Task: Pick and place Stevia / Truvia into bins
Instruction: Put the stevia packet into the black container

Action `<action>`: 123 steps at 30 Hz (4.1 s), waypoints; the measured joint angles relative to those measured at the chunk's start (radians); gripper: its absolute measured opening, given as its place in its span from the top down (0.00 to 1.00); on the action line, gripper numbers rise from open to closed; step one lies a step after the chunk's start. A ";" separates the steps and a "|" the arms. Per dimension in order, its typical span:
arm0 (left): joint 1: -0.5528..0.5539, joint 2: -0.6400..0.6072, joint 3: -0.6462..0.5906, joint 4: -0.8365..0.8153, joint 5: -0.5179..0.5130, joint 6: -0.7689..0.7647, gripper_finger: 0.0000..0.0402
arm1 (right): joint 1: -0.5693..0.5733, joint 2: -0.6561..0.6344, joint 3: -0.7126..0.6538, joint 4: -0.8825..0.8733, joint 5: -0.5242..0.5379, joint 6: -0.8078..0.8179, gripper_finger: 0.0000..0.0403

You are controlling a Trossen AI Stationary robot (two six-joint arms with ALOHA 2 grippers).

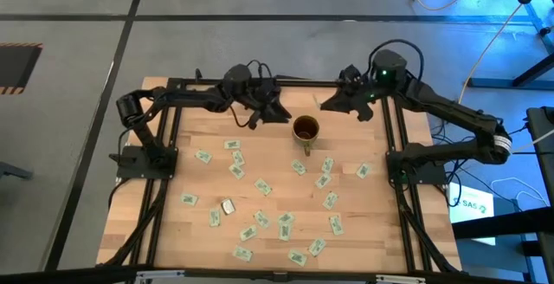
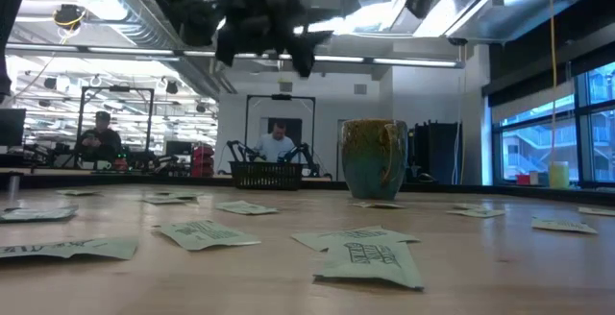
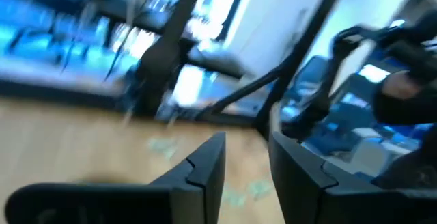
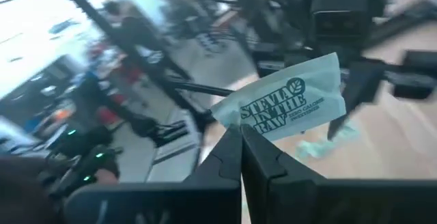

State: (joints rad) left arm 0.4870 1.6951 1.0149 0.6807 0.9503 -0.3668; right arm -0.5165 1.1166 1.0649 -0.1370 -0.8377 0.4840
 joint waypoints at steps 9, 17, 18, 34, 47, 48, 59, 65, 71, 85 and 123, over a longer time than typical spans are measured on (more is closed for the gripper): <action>-0.042 -0.001 0.000 0.251 -0.072 -0.066 0.69 | 0.116 0.091 0.000 0.199 -0.058 0.059 1.00; -0.077 -0.001 0.000 0.350 -0.075 -0.095 0.69 | 0.160 0.161 0.000 0.283 -0.057 0.065 1.00; -0.083 -0.001 0.000 0.359 -0.076 -0.094 0.69 | 0.162 0.168 0.000 0.290 -0.058 0.067 1.00; -0.101 -0.001 0.000 0.484 -0.077 -0.135 0.69 | 0.165 0.185 0.000 0.306 -0.040 0.087 1.00; -0.099 -0.001 0.000 0.483 -0.088 -0.136 0.88 | 0.164 0.185 0.000 0.305 -0.007 0.083 1.00; -0.099 -0.001 0.000 0.483 -0.088 -0.136 0.90 | 0.164 0.185 0.000 0.305 -0.007 0.082 1.00; -0.098 -0.001 0.000 0.483 -0.086 -0.136 0.96 | 0.164 0.185 0.000 0.304 -0.007 0.061 0.95; -0.084 -0.001 0.000 0.483 -0.083 -0.138 0.98 | 0.149 0.183 0.000 0.276 -0.023 0.079 0.83; -0.030 0.000 0.000 0.426 -0.081 -0.148 0.97 | 0.121 0.183 0.000 0.093 -0.005 0.037 0.80; 0.092 0.000 0.000 0.035 -0.170 0.032 0.98 | 0.119 0.000 0.000 -0.495 0.498 -0.017 0.80; 0.233 0.000 0.000 -0.793 -0.928 0.278 0.98 | 0.285 -0.064 -0.293 -0.812 0.757 0.205 0.80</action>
State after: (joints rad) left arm 0.7199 1.6951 1.0145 -0.1126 0.0224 -0.0888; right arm -0.2317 1.0531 0.7721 -0.9485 -0.0803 0.6893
